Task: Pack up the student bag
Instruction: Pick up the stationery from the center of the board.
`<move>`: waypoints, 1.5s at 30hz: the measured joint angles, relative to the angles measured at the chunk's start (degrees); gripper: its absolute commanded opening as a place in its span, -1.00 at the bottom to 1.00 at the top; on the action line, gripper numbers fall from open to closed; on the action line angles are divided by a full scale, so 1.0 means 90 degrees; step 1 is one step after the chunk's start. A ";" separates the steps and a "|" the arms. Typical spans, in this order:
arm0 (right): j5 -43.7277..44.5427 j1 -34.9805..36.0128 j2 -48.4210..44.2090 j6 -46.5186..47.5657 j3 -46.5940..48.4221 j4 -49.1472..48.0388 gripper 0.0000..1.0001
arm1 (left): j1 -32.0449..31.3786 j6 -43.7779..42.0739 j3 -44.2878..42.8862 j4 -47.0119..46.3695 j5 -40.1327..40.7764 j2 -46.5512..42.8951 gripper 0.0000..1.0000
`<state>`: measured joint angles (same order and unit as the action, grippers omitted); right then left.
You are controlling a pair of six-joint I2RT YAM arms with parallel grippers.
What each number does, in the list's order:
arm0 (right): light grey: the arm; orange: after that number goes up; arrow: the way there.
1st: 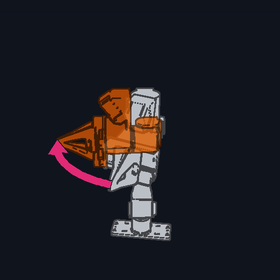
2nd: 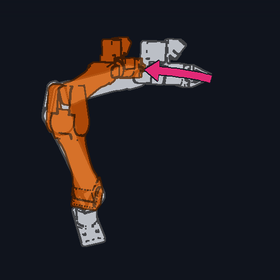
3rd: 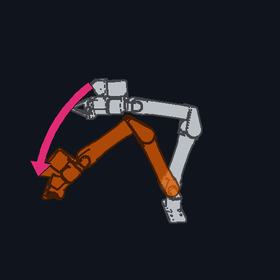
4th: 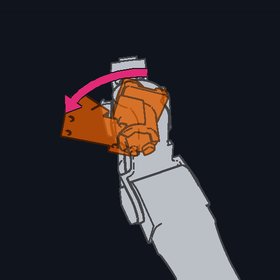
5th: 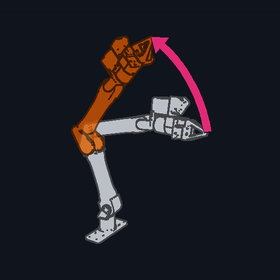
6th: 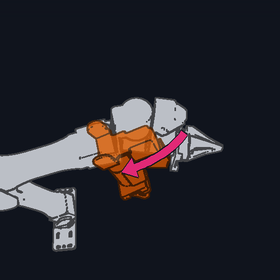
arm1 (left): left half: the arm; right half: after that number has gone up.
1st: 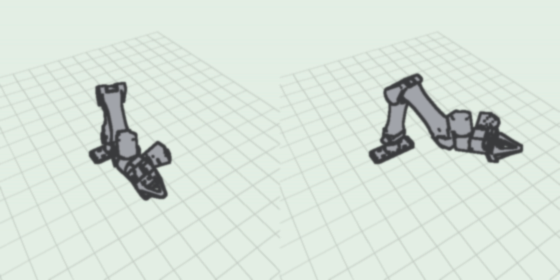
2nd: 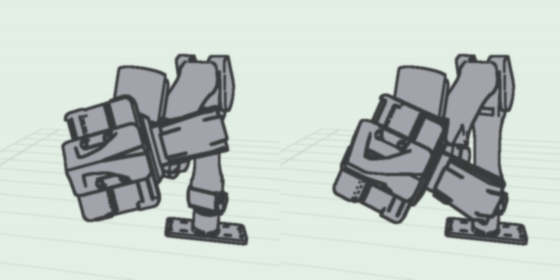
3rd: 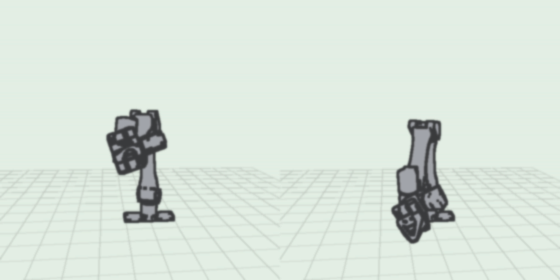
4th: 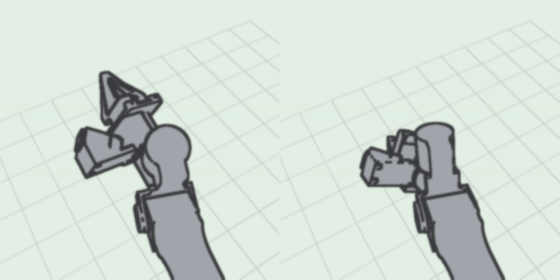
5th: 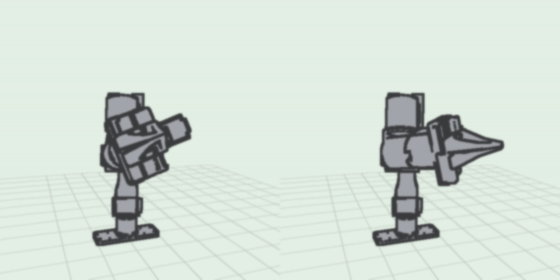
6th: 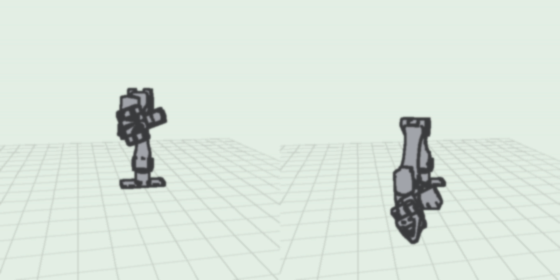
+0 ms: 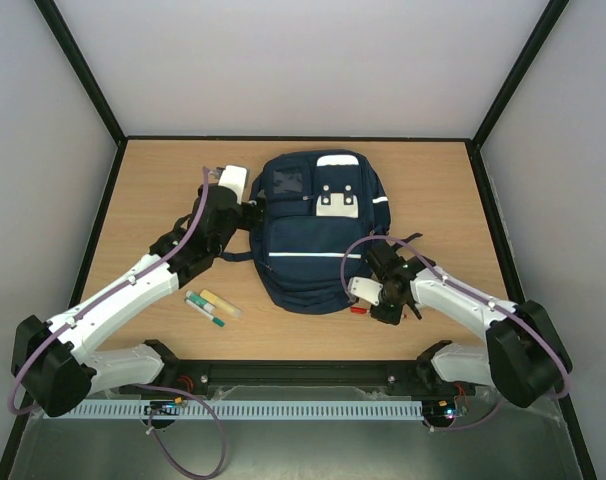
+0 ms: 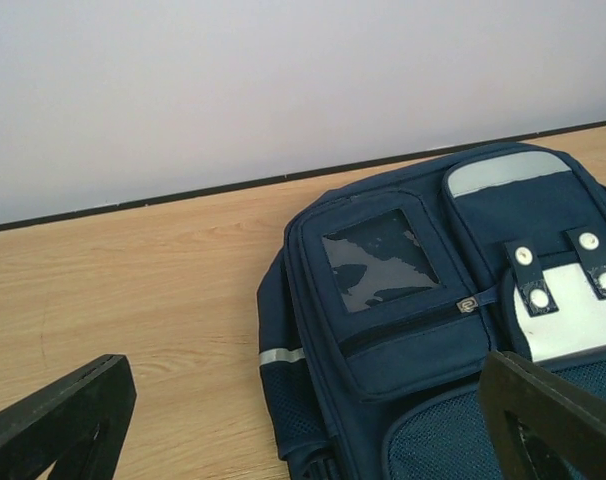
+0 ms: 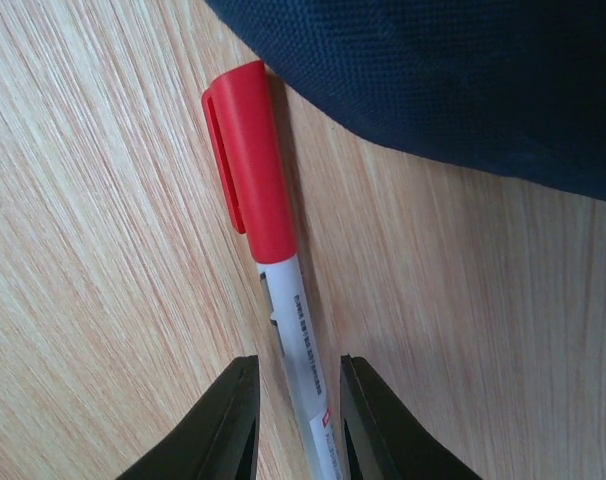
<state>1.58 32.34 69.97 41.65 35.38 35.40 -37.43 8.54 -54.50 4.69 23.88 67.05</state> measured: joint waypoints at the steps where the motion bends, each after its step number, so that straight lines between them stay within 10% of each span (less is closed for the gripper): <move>1: -0.0002 0.0000 0.0066 0.0010 0.0000 -0.0010 -0.52 | 0.0000 0.0000 0.0000 0.0000 -0.0002 0.0000 0.95; 31: 0.0068 0.0328 0.0680 -0.0126 0.0070 -0.0134 -0.88 | 0.0000 -0.0024 0.0000 0.0000 -0.0010 -0.0012 0.94; 45: -0.2725 0.0328 -0.0034 -0.0158 0.1863 0.1328 -0.93 | 0.0000 -0.0007 0.0002 -0.0015 0.0090 0.0053 0.99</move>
<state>-22.94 35.29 69.67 40.23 52.14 47.35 -37.43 8.47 -54.48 4.56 24.69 67.53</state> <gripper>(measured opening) 0.091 0.994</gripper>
